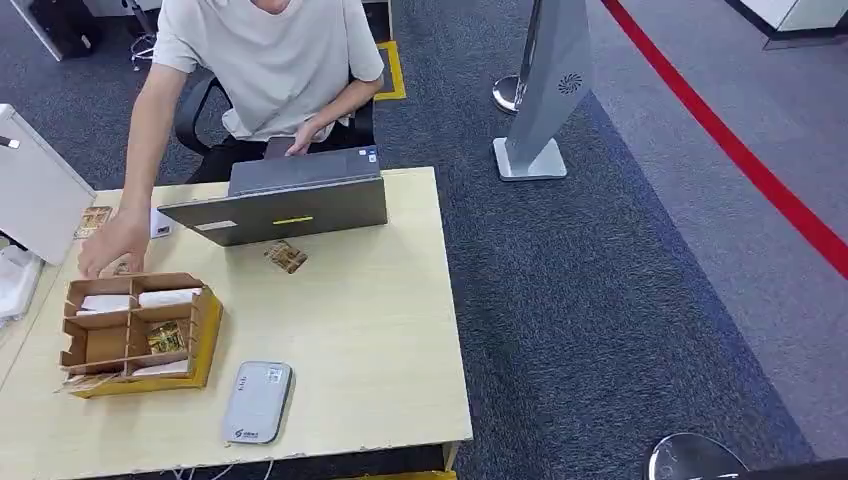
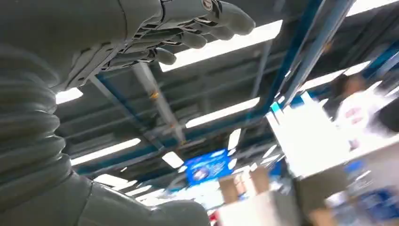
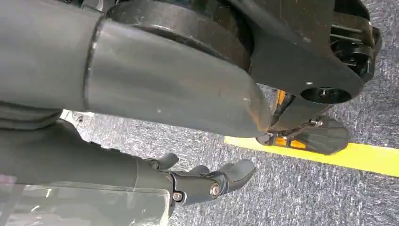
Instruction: Pass the card to the sensor for recognition and then transmit it.
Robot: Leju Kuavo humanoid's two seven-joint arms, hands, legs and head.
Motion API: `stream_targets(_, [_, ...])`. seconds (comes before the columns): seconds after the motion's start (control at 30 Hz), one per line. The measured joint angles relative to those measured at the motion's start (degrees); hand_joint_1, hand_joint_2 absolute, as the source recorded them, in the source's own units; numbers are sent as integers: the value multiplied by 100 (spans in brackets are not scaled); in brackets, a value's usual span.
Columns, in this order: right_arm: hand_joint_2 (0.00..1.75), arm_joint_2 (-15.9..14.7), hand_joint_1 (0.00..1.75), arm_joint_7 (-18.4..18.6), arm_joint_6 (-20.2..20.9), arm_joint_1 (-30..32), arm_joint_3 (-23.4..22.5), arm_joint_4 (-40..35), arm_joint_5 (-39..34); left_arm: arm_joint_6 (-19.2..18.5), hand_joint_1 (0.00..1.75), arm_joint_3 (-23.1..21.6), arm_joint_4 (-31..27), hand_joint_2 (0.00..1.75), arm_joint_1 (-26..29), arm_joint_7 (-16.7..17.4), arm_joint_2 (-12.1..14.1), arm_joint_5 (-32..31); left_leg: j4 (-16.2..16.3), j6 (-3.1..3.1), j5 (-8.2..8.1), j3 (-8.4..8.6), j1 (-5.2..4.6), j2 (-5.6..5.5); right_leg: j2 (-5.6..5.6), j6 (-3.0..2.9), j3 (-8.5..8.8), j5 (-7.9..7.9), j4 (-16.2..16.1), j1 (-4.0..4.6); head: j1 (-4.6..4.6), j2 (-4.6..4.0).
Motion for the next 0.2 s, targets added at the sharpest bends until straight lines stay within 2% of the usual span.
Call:
stream_targets(0.07, [0,-11,0,0,0,-1,-9,0,39,0,0,383,188,175,327,-9,85,147,-1,0,0,-7,1,-11,-8,-2,7,-3,1,0,15,2])
stream_targets(0.13, [0,-26,0,2,7,-5,-11,0,65,13,0,933,538,175,807,-20,264,362,-2,-11,-16,8,-1,15,14,-7,3,-5,1,-1,9,0])
stream_targets(0.2, [0,-46,0,24,7,29,-15,0,126,-19,0,1477,823,175,1169,4,317,509,-1,-7,-18,6,2,15,17,-6,5,-7,-4,0,2,0])
